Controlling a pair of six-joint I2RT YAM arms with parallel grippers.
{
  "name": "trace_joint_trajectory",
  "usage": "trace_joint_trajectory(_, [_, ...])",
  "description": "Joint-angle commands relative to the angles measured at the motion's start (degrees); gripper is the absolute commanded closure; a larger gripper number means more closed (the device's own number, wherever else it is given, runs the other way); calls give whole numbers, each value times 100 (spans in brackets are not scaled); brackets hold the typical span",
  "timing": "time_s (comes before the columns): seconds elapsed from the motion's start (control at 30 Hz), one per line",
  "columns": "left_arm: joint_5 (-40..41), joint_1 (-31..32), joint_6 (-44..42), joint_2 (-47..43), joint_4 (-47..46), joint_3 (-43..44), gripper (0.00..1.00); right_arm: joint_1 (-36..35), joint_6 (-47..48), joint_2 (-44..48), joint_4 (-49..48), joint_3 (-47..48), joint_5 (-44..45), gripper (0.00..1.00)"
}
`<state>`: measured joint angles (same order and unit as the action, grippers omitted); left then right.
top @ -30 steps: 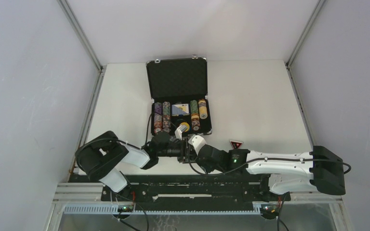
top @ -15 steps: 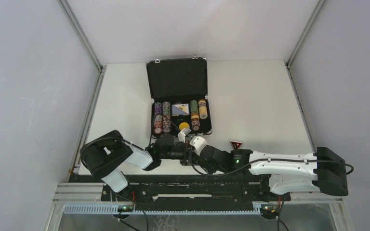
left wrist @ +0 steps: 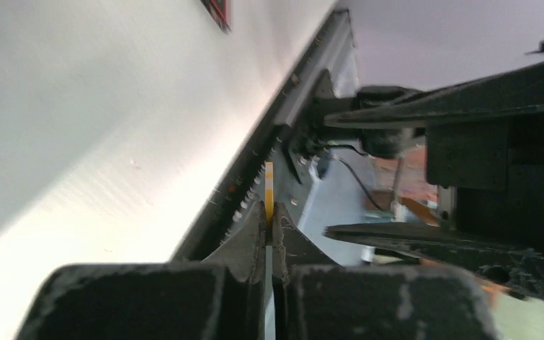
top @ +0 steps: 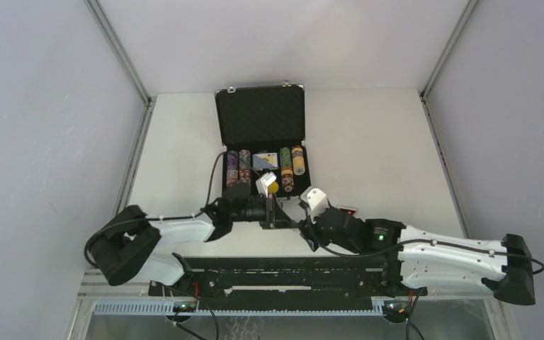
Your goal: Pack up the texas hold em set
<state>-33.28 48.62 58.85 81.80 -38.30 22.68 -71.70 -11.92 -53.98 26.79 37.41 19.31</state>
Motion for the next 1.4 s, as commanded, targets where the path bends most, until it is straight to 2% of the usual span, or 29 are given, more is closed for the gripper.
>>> trace_joint_trajectory(0.0, [407,-485,-1720,-789,2385,1114,100,243,-118,641,-111,-78,322,32])
trace_joint_trajectory(0.13, [869,-816,-3216,-944,3889,2240,100,863,-271,959,-149,-84,789,32])
trace_joint_trajectory(0.27, [947,-837,-4872,-449,4883,3444,100,1562,-418,1115,-351,-126,673,34])
trace_joint_trajectory(0.4, [686,-837,-6324,249,5007,4197,100,2024,-394,997,-539,-164,488,34])
trace_joint_trajectory(0.6, [806,-819,-8844,1290,5441,4983,100,2327,-732,560,-844,-301,276,37])
trace_joint_trajectory(0.77, [936,-843,-9676,2000,5747,5766,100,2480,-782,169,-1116,-402,243,37])
trace_joint_trajectory(0.97, [897,-870,-9871,2915,6310,6892,100,2696,-697,-192,-1530,-507,-163,37])
trace_joint_trajectory(1.17, [805,-872,-9902,3347,6499,7301,100,2828,-681,-409,-1630,-589,-299,37])
trace_joint_trajectory(1.37, [519,-876,-9991,3376,6794,7278,100,3093,-661,-495,-1774,-689,-571,37])
